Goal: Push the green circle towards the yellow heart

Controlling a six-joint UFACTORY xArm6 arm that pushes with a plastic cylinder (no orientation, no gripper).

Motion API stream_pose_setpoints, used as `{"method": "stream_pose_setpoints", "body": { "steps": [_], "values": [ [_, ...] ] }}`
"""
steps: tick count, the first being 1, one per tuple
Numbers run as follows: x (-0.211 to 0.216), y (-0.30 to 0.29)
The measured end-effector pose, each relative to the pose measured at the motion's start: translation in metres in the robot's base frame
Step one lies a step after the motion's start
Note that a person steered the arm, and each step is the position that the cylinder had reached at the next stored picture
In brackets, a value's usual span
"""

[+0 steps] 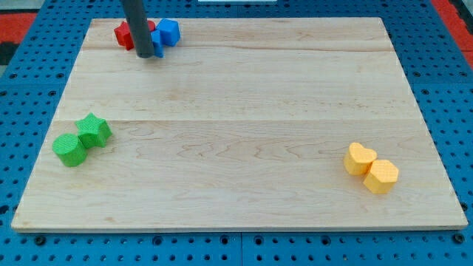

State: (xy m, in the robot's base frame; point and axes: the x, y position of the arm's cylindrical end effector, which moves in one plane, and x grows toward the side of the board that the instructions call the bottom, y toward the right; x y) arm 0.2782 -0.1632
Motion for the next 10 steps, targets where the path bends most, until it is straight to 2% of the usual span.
{"method": "stream_pose_setpoints", "body": {
  "steps": [1,2,5,6,7,8,10],
  "values": [
    [-0.006,-0.011],
    [0.039,-0.019],
    [0.189,-0.125],
    [0.232,-0.124],
    [0.247,-0.096],
    [0.24,-0.079],
    [0.237,-0.074]
  ]
}}
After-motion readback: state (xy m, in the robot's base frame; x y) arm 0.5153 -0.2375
